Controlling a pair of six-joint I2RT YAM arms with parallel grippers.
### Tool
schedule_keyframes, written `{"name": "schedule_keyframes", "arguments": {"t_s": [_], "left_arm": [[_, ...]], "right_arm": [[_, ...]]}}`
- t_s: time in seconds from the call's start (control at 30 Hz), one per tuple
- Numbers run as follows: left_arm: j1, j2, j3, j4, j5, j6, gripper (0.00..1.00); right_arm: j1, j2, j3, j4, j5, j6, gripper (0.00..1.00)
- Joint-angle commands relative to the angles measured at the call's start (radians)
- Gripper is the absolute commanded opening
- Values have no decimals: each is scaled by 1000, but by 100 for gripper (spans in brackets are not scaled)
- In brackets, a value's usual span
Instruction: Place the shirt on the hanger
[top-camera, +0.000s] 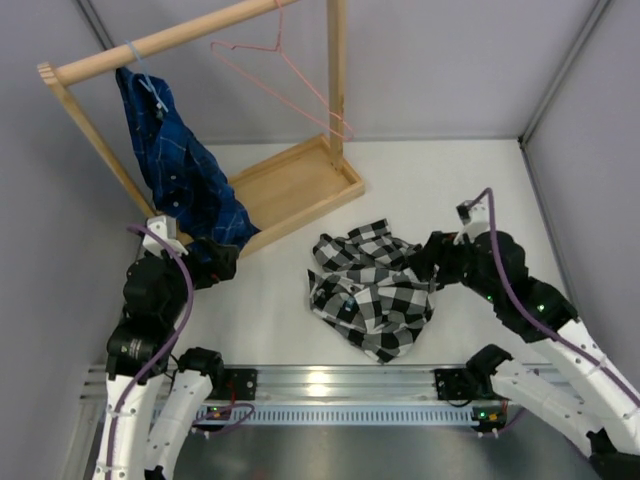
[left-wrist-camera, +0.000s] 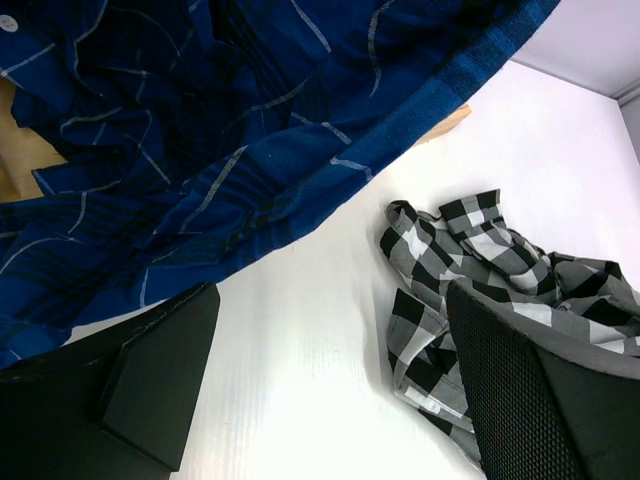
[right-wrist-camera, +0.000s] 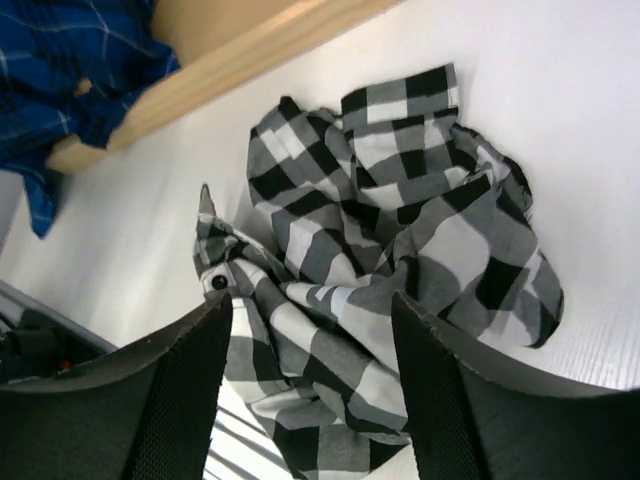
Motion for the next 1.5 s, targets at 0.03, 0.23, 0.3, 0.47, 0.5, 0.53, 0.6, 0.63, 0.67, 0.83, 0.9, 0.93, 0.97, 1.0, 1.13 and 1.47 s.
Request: {"name": "schedule_keyframes", "arguments": {"t_s": [0.03,0.23,0.3,0.47,0.5,0.53,0.6,0.63,0.67,0.83,0.9,0.93,0.97,1.0,1.13,1.47], "left_arm": [[-5,32,-10,66,41,9,98],[-5,70,-13,79,105,19,98],[-8,89,-13,77,116,22,98],[-23,87,-14,77,108,22,98],[-23,86,-14,77,105,22,98],[-26,84,-14,79,105,22,98],[-34,86,-14,77,103,22,98],[-35,86,-14,77,102,22,98],[-39,86,-14,77,102,22,98],[-45,84,-14,79,110,22,98],[-45,86,-14,79,123,23,98],[-45,84,-14,82,131,25,98],[-45,84,-14,86,143,26,98],[-43,83,-16,98,165,29,98],[-45,60,-25,181,309,-53,98],[-51,131,35,680,633,-188,98]], "right_arm": [[298,44,32,-100,290,89,59],[791,332,54,-137,553,248,66],[862,431,71,-148,619,294,70],[864,560,68,-116,679,325,74],[862,604,70,-108,688,322,74],[860,630,73,-105,703,325,73],[841,685,73,-106,746,334,70],[828,695,70,-106,766,339,63],[807,701,68,-105,788,344,57],[782,677,113,-102,894,259,9],[782,634,148,-82,904,171,0],[781,617,162,-76,907,138,0],[781,602,176,-69,912,106,0],[776,570,206,-56,904,31,0],[704,494,277,22,771,-225,0],[393,483,591,-40,188,-517,0]]}}
